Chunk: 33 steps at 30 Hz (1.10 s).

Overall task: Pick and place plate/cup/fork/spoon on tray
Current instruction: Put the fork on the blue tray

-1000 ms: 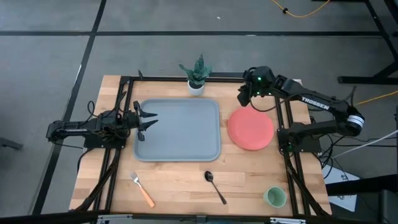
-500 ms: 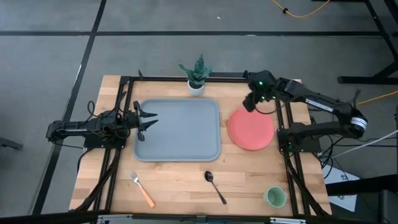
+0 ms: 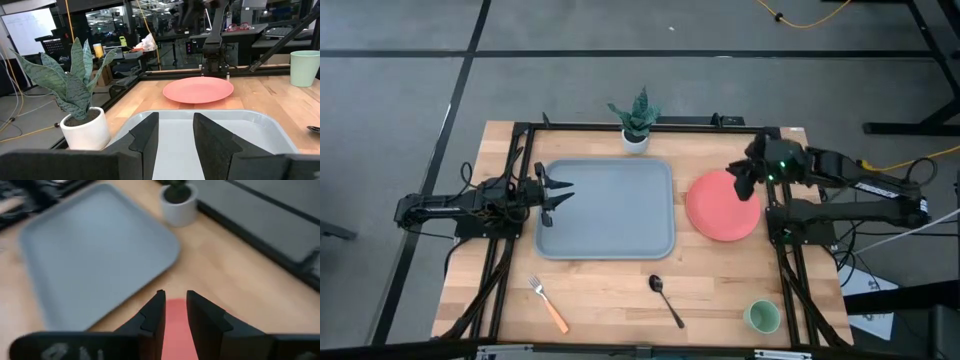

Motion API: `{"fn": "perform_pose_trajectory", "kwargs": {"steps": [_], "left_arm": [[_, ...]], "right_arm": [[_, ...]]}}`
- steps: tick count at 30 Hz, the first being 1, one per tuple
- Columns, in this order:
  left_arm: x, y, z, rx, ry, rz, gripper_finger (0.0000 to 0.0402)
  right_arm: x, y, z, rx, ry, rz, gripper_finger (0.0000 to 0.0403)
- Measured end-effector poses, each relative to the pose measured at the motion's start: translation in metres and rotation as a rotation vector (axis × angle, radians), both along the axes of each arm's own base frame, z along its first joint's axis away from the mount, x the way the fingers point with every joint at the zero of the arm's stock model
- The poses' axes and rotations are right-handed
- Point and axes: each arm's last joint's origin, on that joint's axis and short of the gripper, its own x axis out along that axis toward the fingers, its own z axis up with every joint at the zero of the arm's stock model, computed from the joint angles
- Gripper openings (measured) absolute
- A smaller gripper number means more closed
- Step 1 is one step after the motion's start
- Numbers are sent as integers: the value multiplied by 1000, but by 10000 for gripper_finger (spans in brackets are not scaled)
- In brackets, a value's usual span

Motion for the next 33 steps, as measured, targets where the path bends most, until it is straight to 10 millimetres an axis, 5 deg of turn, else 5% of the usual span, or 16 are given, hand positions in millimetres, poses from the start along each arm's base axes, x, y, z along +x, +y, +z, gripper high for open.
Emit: {"fn": "perform_pose_trajectory", "kwargs": {"steps": [10,21,24,33], "left_arm": [[0,0,2,-8,-26,-2,116],[0,-1,9,-422,-198,-85,116],[-1,-1,11,-660,-285,-96,115],[2,-10,59,-624,-227,-273,111]], "right_arm": [[-3,23,-25,1,-172,153,83],[-2,30,-30,3,-160,208,83],[-2,31,-30,0,-160,218,83],[-2,31,-30,-16,-152,234,83]]}}
